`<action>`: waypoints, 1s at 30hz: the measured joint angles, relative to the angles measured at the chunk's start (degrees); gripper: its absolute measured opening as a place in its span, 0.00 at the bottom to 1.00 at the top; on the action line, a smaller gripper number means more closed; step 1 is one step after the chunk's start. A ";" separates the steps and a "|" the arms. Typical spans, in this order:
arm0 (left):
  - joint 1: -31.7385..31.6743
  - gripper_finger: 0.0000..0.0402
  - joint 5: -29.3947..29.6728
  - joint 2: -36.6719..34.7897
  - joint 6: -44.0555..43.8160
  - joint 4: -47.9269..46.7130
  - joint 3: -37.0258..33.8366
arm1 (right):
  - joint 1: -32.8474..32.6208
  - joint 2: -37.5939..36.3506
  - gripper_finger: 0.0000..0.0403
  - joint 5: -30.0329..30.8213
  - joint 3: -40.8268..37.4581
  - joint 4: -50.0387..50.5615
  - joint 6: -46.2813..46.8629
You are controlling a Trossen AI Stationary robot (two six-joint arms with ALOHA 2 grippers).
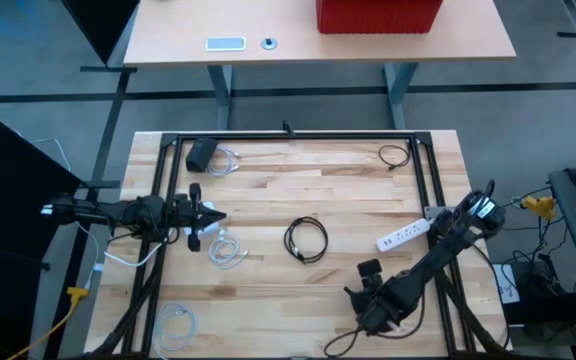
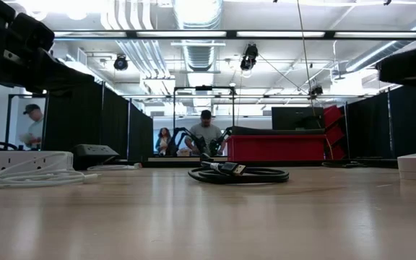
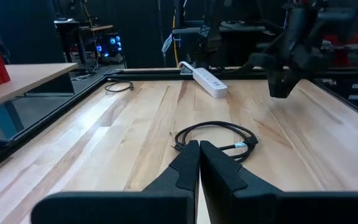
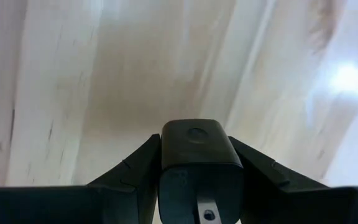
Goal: Insert USB
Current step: Insert the bottom black charger cable into the black charger adapter
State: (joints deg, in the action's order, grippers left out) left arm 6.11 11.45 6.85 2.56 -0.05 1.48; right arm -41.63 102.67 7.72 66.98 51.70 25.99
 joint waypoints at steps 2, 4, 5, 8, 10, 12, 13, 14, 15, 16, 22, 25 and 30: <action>0.00 0.00 0.02 0.00 1.89 0.09 0.00 | 1.08 -0.74 0.36 0.14 0.15 0.08 -0.40; 0.00 0.00 0.02 0.00 1.78 0.76 0.00 | 1.86 -1.75 0.36 0.83 0.15 0.08 -0.54; 0.00 0.00 0.02 0.00 0.82 1.77 0.00 | 2.19 -2.28 0.36 1.23 0.15 0.08 -0.60; 0.00 0.00 0.02 0.02 -8.16 6.53 0.00 | 3.35 -3.65 0.36 1.46 0.15 0.05 -2.40; 0.00 0.00 0.02 0.04 -13.64 10.26 0.00 | 4.47 -4.34 0.36 1.43 0.13 -0.13 -4.11; 0.01 0.00 0.02 0.04 -18.38 14.01 0.00 | 6.09 -4.95 0.36 1.44 0.13 -0.34 -5.58; 0.05 0.00 0.03 0.06 -20.61 15.48 0.01 | 6.93 -5.13 0.36 1.49 0.14 -0.49 -6.19; 0.07 0.00 0.06 0.17 -21.84 16.52 0.00 | 7.77 -5.18 0.36 1.48 0.13 -0.92 -6.89; 0.07 0.00 0.06 0.34 -22.20 17.11 0.01 | 8.65 -5.21 0.36 1.48 0.13 -1.53 -7.69; 0.07 0.00 0.05 0.67 -22.04 17.45 0.00 | 9.55 -5.23 0.36 1.44 0.13 -2.22 -8.51; 0.04 0.00 0.04 6.98 -19.59 19.22 0.00 | 14.47 -5.37 0.36 1.30 0.84 -2.87 -11.06; 0.04 0.02 0.04 11.81 -18.30 22.76 0.13 | 15.80 -6.29 0.36 1.50 2.31 -0.68 -10.64; 0.04 0.14 0.03 21.56 -12.69 22.57 4.57 | 16.82 -8.51 0.36 1.36 3.66 -0.76 -8.56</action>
State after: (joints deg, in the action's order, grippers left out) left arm 6.15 11.48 28.41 -10.13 22.52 6.04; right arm -24.81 94.17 9.08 70.64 50.94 17.43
